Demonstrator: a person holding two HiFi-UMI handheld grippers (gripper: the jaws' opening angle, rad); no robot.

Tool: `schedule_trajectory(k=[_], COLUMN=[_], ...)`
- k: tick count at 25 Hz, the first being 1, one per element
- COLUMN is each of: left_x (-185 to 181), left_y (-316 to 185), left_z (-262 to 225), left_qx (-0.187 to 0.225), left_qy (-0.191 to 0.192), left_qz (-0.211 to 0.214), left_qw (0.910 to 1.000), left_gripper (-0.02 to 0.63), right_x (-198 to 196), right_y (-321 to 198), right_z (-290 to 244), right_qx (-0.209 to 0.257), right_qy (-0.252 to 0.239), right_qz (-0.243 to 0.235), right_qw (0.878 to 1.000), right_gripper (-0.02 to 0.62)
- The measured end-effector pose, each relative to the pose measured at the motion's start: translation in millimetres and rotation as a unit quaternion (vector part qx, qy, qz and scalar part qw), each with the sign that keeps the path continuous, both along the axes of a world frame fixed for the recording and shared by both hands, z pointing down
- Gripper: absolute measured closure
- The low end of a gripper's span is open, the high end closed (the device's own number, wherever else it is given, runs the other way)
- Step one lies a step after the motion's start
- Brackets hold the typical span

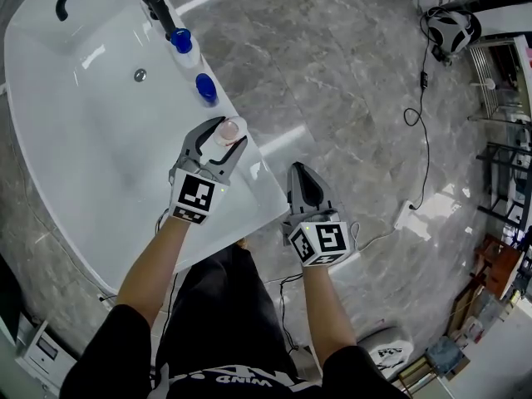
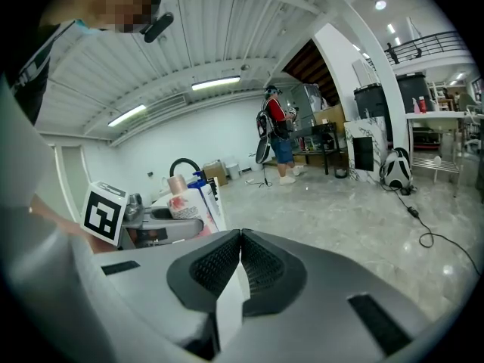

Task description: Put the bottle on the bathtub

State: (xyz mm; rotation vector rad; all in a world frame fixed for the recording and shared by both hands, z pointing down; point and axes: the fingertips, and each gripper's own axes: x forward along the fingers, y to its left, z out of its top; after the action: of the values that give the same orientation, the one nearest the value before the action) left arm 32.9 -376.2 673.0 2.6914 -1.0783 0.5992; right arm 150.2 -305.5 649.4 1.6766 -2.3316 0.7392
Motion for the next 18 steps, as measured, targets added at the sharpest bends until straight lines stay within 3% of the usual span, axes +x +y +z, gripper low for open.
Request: schedule_trajectory(k=[10, 18], left_x=[3.4, -17.7], left_y=[2.9, 28.1], left_z=[-0.2, -42.5], left_qx=[-0.006, -0.002], left_qy=[0.006, 0.008], left_qz=[-0.011, -0.04], left_qw=[0.9999, 0.9992], left_gripper=[0.38, 0.38], right_x=[1.6, 3.0], right_y=[5.8, 26.2], right_z=[-7.3, -48.3], right_qx=[-0.001, 0.015], right_qy=[-0.007, -0.006], right_qz=[0.008, 0.01], right_qw=[1.0, 1.0], right_gripper=[0.571, 0.571])
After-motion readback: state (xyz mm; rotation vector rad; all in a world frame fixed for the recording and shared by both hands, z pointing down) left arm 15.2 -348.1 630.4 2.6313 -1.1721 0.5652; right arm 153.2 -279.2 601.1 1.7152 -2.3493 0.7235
